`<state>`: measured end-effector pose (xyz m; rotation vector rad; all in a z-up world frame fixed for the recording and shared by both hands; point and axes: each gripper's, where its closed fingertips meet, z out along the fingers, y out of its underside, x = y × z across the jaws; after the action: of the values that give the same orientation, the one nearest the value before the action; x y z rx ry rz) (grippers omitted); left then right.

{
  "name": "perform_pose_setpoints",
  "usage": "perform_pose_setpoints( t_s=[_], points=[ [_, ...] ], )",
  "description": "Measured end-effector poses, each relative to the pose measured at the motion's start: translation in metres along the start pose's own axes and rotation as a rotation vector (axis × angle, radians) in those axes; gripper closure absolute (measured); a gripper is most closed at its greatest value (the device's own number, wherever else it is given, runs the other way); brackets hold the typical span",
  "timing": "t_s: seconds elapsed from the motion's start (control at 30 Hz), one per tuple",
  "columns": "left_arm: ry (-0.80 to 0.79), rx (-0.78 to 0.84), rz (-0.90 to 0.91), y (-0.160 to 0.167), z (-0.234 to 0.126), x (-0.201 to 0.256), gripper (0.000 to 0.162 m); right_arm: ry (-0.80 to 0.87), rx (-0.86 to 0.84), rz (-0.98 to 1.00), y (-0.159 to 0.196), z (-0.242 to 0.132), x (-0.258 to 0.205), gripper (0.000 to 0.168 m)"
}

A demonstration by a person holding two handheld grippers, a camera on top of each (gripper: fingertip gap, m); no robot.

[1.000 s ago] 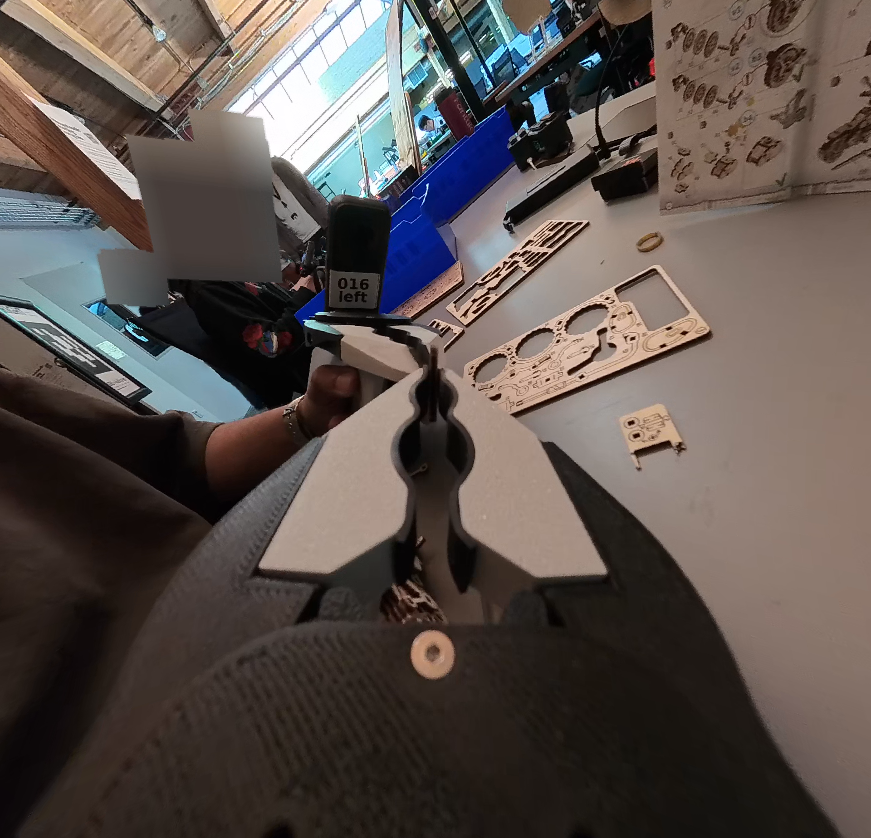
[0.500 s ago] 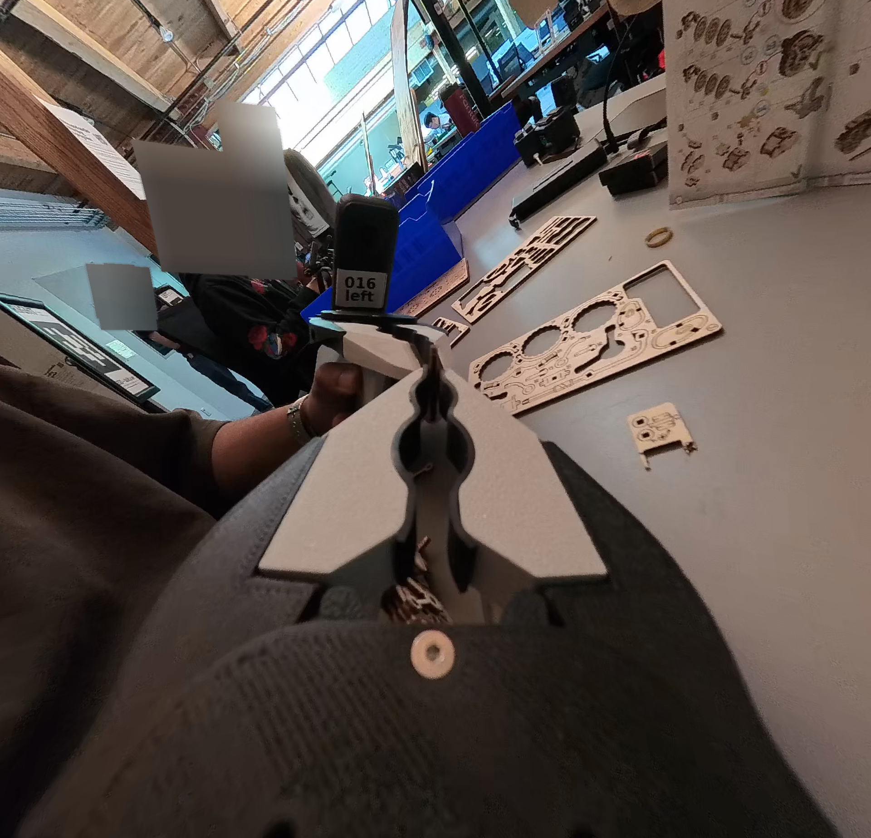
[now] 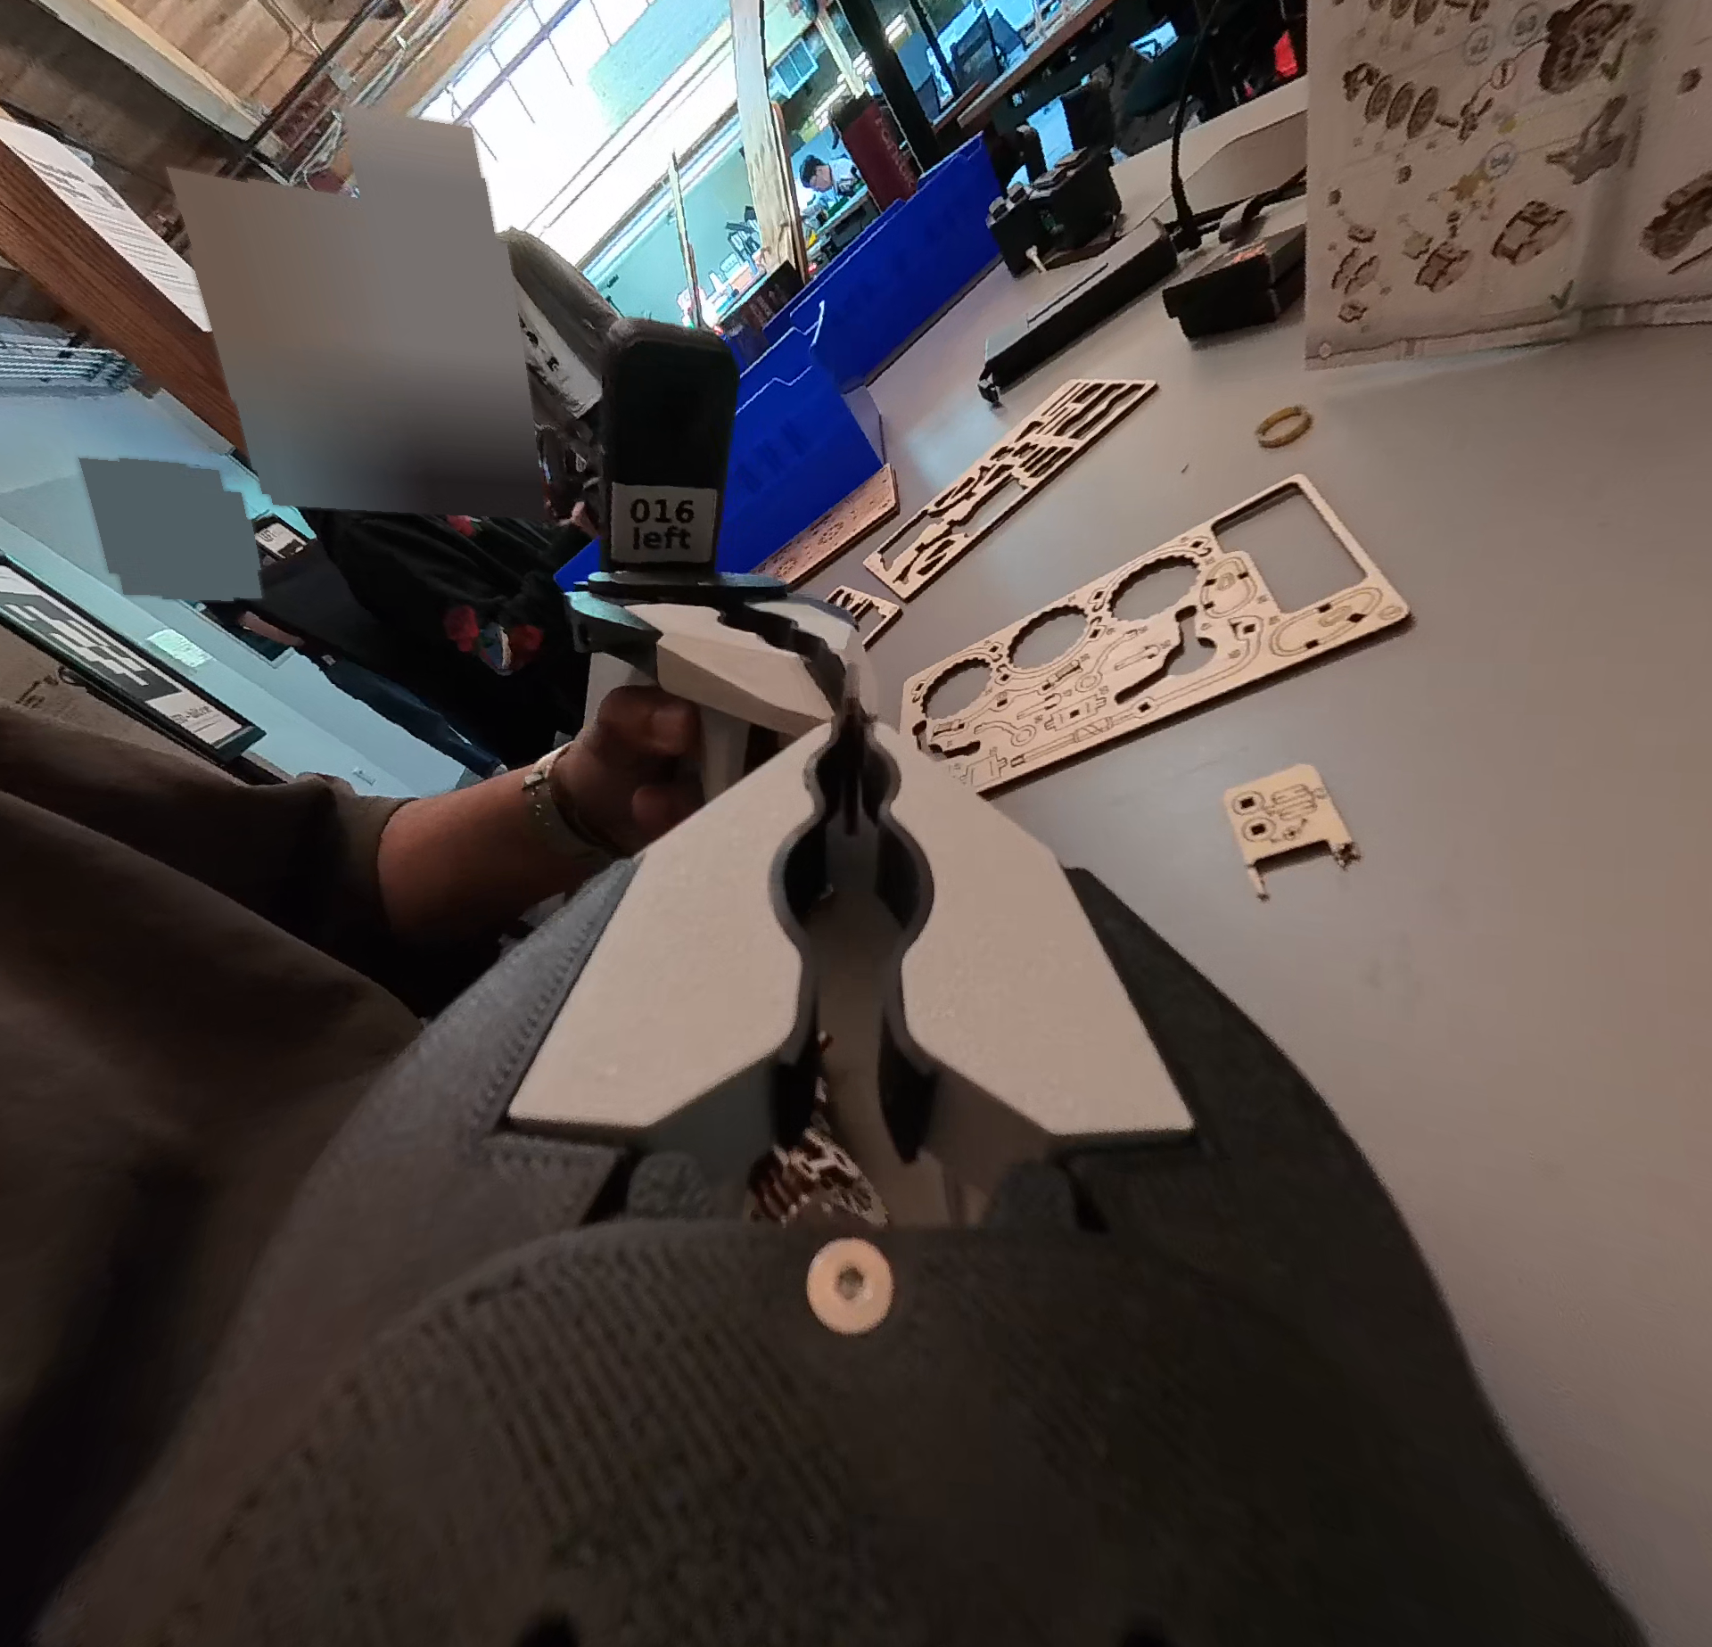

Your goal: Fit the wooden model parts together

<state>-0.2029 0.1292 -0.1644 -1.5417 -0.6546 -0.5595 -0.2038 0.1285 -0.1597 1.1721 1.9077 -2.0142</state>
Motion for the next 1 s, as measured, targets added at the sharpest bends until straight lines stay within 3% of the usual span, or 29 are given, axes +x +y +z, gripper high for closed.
perform_pose_setpoints(
  t_s=[0.27,0.5,1.0],
  points=[
    [-0.049,-0.037,-0.085,0.008,0.0,-0.01,0.162,0.058,-0.071,-0.04,0.01,0.003,0.007,0.168],
    [-0.062,-0.057,0.019,0.01,0.001,-0.008,0.162,0.045,-0.08,-0.02,0.011,0.002,0.007,0.167],
    [0.0,0.008,-0.005,0.0,-0.001,-0.003,0.159,-0.004,-0.053,0.021,0.007,0.0,0.003,0.167]
  ],
)
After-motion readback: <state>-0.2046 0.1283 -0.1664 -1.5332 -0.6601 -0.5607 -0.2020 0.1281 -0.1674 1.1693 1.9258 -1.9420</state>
